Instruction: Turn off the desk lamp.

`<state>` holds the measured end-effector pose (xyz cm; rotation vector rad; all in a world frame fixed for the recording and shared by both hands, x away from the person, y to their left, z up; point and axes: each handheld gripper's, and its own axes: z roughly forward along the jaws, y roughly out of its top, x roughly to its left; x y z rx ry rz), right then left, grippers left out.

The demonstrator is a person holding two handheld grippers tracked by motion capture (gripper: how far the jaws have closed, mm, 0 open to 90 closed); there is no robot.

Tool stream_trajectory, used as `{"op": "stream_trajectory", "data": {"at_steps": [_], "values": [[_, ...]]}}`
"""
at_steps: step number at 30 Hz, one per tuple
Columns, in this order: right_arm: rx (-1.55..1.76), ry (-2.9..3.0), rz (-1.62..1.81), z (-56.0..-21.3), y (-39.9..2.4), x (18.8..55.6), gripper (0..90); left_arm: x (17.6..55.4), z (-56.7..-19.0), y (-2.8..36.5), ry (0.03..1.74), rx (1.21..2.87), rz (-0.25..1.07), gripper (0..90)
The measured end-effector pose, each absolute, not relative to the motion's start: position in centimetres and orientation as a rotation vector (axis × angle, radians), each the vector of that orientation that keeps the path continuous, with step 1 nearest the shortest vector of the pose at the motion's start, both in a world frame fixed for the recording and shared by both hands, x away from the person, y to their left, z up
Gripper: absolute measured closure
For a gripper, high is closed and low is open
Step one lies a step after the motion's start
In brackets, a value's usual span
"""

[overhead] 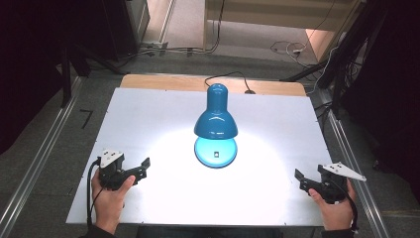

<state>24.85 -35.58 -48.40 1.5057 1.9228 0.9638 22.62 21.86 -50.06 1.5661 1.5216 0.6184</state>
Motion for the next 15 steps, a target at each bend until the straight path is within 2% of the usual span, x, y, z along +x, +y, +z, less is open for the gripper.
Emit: {"op": "stream_trajectory", "data": {"at_steps": [15], "values": [[1.502, 1.906, 0.948, -48.4, -35.6, 25.2, 12.7, 23.4, -49.9, 20.3, 1.462, 1.58, 0.619, 6.7]]}}
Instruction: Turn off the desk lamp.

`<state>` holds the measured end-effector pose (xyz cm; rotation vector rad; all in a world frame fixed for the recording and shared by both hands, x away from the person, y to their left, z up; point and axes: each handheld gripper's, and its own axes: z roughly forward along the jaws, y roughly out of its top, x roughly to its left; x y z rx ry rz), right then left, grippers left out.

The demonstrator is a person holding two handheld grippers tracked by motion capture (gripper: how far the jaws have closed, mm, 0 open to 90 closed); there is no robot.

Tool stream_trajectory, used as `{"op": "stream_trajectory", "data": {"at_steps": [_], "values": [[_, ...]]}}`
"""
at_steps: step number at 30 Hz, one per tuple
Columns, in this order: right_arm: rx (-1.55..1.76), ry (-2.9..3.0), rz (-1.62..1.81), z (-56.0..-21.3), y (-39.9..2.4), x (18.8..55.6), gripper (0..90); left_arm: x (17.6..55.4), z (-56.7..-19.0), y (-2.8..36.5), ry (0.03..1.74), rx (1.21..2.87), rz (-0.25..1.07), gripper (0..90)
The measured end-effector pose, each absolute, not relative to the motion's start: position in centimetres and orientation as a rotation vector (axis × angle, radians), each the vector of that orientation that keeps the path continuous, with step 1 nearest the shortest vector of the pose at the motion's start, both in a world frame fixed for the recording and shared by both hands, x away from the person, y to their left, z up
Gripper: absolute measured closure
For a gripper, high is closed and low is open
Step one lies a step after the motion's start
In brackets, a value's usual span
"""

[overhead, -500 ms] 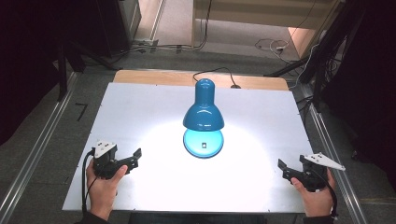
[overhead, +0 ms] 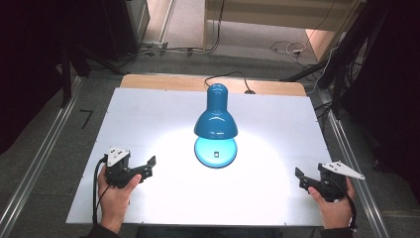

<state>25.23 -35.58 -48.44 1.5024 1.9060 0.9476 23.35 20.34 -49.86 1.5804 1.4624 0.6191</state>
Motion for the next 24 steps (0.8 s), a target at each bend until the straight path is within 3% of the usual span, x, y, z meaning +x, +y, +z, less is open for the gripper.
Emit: {"op": "stream_trajectory", "data": {"at_steps": [24], "values": [[1.507, 1.906, 0.949, -48.5, -35.7, 25.3, 13.3, 24.5, -49.6, 17.3, 1.389, 1.613, 0.591, 6.8]]}}
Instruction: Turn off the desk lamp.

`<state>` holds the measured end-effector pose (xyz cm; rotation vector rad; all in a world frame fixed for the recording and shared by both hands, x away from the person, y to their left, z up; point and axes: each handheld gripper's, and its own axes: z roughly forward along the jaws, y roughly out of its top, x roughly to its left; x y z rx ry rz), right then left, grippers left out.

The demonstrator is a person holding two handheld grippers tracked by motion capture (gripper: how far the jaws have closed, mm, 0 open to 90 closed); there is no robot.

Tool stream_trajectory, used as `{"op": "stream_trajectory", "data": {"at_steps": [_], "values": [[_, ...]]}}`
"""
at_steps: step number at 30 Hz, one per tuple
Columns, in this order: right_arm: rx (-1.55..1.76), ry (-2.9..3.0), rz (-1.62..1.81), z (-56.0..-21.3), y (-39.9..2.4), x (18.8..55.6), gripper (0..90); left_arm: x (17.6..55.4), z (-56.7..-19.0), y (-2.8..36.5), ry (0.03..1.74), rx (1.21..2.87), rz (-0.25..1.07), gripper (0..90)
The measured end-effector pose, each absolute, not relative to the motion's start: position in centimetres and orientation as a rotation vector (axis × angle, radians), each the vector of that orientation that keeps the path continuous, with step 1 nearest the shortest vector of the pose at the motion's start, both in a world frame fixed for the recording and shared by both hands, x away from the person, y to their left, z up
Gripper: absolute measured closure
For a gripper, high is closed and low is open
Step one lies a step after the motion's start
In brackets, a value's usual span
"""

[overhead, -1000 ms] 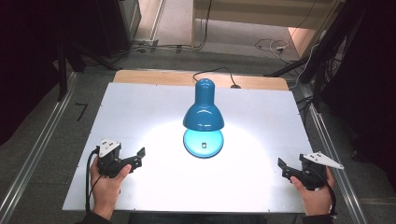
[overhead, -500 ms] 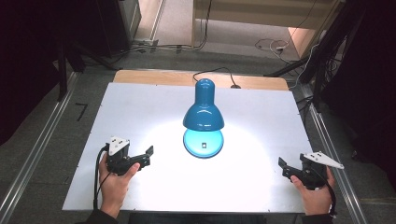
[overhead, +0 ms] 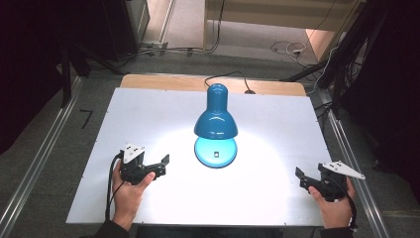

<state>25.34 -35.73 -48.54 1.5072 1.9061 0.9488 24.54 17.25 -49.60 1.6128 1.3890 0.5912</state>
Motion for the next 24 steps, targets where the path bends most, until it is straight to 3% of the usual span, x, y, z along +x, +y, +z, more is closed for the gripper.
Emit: {"op": "stream_trajectory", "data": {"at_steps": [24], "values": [[1.521, 1.904, 0.944, -48.6, -35.7, 25.4, 13.7, 25.3, -49.6, 14.9, 1.335, 1.667, 0.566, 6.7]]}}
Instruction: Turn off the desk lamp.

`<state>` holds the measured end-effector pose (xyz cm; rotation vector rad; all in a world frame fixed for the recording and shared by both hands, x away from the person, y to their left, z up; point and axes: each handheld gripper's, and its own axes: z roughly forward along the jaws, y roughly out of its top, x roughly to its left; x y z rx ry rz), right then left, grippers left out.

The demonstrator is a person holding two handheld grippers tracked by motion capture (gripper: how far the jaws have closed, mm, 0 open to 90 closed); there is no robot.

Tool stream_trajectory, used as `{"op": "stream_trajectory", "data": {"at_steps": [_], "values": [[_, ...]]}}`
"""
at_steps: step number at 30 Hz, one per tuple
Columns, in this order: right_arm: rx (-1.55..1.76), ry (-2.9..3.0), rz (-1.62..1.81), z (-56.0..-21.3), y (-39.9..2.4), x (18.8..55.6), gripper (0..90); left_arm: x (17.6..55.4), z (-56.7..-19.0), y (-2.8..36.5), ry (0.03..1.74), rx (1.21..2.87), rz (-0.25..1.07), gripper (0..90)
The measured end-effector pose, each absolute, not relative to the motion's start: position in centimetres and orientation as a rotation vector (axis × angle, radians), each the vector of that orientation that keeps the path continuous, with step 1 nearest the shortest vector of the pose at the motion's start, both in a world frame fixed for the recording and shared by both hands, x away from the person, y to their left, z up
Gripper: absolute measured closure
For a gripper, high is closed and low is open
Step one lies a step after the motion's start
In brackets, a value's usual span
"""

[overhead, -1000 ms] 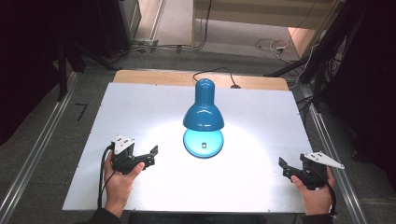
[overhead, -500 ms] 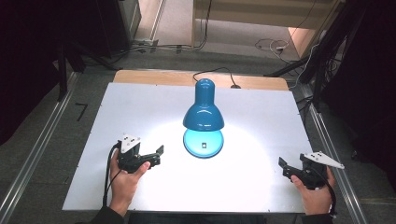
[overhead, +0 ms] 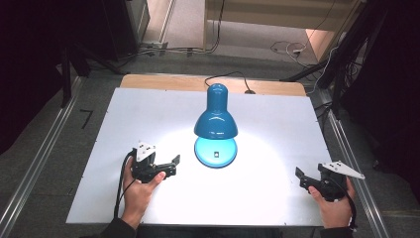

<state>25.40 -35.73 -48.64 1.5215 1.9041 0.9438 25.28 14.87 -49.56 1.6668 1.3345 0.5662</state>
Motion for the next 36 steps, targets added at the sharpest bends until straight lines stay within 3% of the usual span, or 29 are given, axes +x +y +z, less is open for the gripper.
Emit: {"op": "stream_trajectory", "data": {"at_steps": [36], "values": [[1.512, 1.912, 0.952, -48.6, -35.7, 25.4, 16.0, 26.3, -49.5, 11.8, 1.281, 1.706, 0.532, 7.1]]}}
